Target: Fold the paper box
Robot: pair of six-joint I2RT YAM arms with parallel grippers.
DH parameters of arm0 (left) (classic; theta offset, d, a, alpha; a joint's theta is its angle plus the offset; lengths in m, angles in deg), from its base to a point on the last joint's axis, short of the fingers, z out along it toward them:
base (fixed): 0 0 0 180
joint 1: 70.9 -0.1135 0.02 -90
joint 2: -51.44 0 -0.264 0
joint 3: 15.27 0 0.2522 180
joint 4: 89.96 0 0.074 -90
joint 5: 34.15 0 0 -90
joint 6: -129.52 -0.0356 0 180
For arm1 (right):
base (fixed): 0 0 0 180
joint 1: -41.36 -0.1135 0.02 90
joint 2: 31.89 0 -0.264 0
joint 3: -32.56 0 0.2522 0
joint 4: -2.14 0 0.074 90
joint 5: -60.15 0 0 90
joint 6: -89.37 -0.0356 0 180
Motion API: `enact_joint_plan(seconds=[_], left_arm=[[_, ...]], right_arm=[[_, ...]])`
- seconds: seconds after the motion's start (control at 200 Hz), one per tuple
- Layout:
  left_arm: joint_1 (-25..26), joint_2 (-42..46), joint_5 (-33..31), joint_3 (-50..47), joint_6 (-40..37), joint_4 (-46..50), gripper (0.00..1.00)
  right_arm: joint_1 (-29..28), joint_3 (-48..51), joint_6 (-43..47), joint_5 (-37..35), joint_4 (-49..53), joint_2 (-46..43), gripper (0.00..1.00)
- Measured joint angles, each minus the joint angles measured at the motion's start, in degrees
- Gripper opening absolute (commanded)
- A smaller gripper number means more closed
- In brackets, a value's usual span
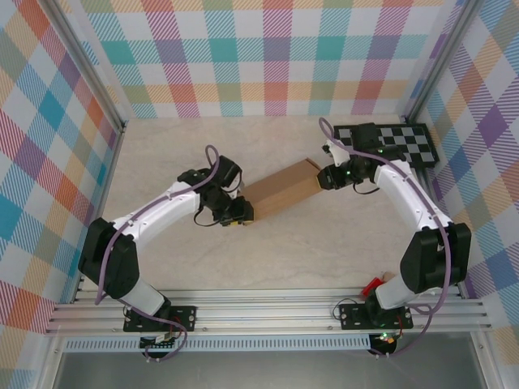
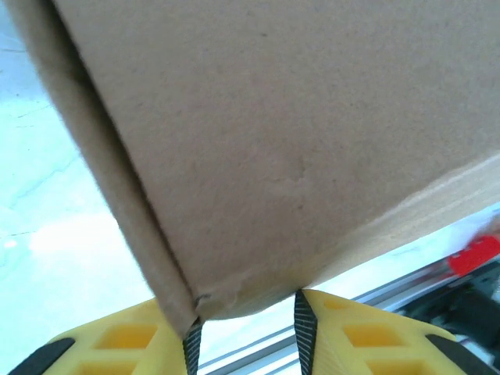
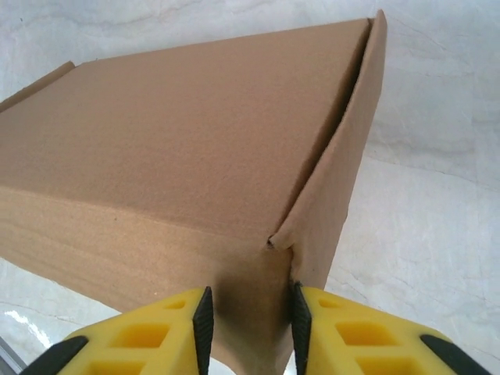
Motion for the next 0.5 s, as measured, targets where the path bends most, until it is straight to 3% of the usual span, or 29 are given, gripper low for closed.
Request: enact_joint_plan(seconds=[0.24, 0.5], left_arm=[[-4.3, 0.5, 6.0, 0.2, 6.8, -4.7, 0.35], [-9.0, -4.7, 9.3, 4.0, 10.4, -7.3, 0.43]], right_arm=[[-0.2, -7.0, -4.3, -4.8, 7.5, 3.8, 0.41], [0.2, -13.4, -8.1, -6.6, 13.7, 16.1, 0.40]])
